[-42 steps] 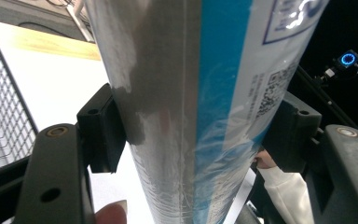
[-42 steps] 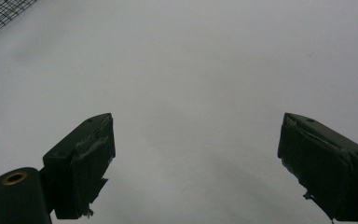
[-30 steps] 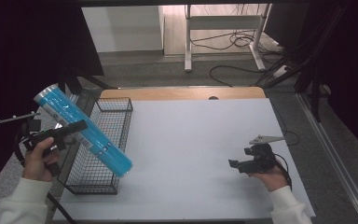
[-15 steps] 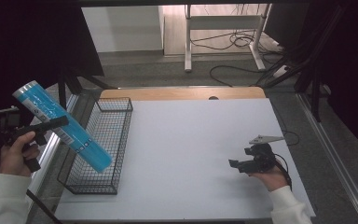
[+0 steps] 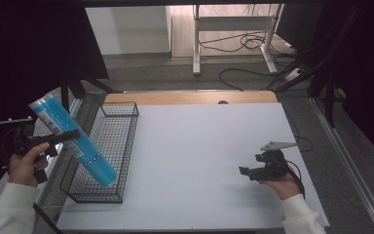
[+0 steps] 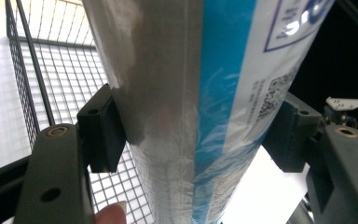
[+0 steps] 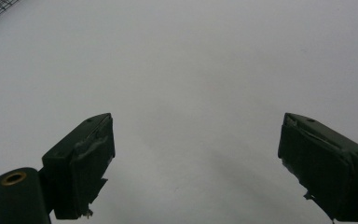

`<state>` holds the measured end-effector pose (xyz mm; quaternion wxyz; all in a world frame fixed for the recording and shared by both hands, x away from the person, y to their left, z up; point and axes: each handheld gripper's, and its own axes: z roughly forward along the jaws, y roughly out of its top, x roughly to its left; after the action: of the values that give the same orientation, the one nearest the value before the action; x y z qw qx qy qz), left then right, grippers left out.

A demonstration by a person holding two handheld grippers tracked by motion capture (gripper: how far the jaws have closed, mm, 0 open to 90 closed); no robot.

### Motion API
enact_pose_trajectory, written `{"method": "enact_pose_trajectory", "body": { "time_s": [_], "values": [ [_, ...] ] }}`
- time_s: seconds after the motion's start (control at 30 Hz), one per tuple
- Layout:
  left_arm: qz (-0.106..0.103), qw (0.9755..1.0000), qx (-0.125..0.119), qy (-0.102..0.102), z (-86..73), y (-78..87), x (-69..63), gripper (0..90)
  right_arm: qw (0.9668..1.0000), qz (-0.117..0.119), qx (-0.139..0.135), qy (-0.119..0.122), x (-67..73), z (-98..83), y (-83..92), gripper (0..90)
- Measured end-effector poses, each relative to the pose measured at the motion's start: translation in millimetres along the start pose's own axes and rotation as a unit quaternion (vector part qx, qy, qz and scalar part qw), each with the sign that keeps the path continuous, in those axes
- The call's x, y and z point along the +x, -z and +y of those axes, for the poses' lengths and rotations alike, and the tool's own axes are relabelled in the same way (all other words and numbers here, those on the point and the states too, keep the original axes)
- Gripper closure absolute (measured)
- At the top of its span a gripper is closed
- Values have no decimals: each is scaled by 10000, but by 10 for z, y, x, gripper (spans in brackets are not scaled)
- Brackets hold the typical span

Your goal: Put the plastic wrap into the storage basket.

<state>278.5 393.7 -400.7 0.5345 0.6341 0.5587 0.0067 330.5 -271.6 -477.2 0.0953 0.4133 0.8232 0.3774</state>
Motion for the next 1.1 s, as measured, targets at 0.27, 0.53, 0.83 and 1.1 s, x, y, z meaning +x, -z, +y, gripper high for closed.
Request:
{"method": "enact_pose_trajectory", "body": {
  "time_s": [0.27,0.53,0.83,1.1],
  "values": [
    [187,9994,285,24,-46,-166,53,319,10000,-19,36,16,6,-1,-14,112],
    [426,9976,522,146,30,-496,96,319,9999,-59,107,24,11,-2,-48,112],
    [904,9914,757,572,183,-880,134,317,9999,-93,101,-13,-2,-1,-43,111],
    [1221,9848,838,910,210,-1211,259,316,9999,-121,104,-26,-11,-1,-49,111]
  ]
}}
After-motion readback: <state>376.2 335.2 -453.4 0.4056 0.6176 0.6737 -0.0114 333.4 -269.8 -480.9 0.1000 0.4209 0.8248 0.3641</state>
